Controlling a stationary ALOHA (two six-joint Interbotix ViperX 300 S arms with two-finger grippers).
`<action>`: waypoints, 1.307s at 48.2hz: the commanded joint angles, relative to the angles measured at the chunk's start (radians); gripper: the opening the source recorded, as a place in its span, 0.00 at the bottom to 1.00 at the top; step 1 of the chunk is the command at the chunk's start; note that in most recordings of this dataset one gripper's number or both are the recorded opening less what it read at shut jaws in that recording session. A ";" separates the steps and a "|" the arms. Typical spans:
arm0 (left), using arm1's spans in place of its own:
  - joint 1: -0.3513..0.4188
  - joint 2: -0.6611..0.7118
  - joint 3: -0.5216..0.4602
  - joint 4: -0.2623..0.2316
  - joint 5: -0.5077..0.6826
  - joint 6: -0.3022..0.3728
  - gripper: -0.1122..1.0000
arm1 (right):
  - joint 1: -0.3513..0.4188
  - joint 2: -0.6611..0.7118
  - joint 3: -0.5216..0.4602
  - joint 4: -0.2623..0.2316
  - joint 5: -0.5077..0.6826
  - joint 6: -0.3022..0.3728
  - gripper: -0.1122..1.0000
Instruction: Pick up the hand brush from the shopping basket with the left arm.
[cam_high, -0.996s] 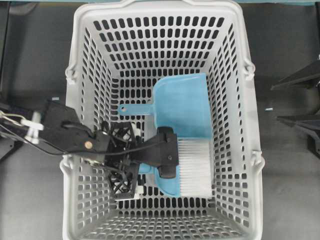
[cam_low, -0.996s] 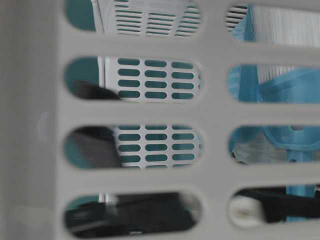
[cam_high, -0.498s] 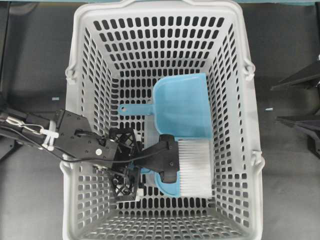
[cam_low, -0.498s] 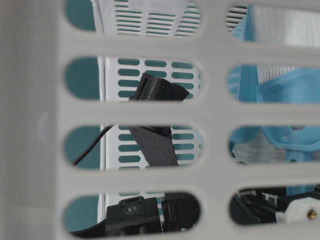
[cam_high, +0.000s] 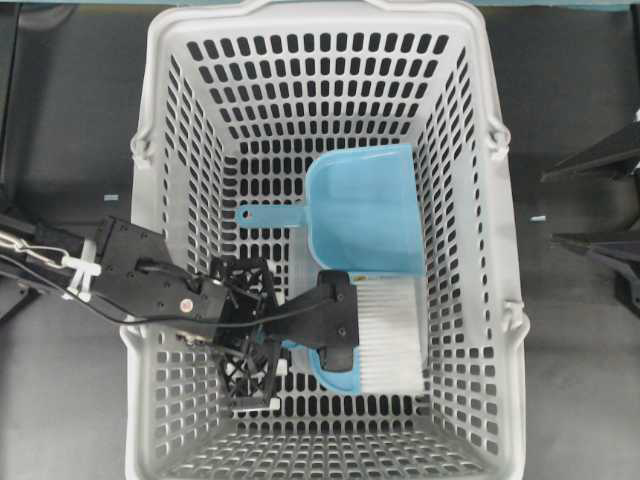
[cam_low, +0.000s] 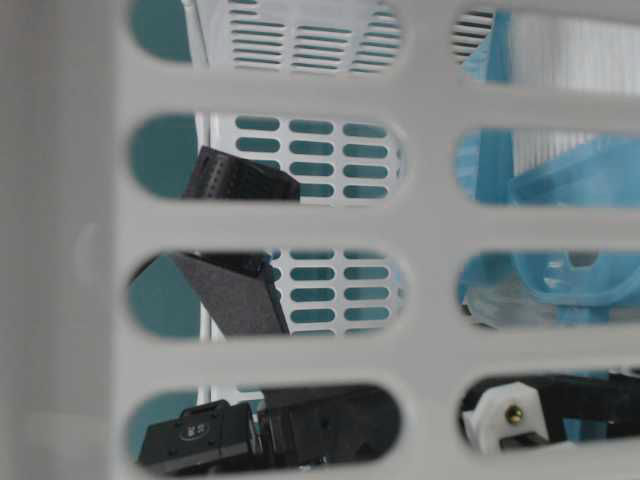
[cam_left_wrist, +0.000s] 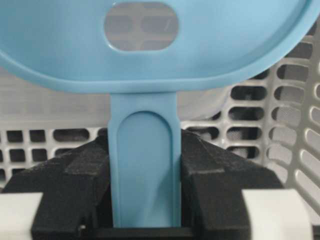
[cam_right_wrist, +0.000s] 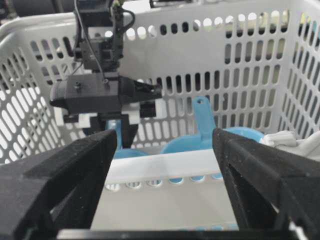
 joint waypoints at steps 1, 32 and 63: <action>-0.009 -0.025 -0.023 0.003 0.000 0.003 0.31 | 0.002 0.005 -0.006 0.003 -0.005 0.003 0.77; 0.008 -0.253 -0.383 0.003 0.368 0.009 0.31 | 0.002 0.003 -0.003 0.003 -0.009 0.003 0.77; 0.003 -0.244 -0.387 0.005 0.368 0.048 0.31 | 0.002 -0.003 -0.005 0.003 -0.012 0.005 0.76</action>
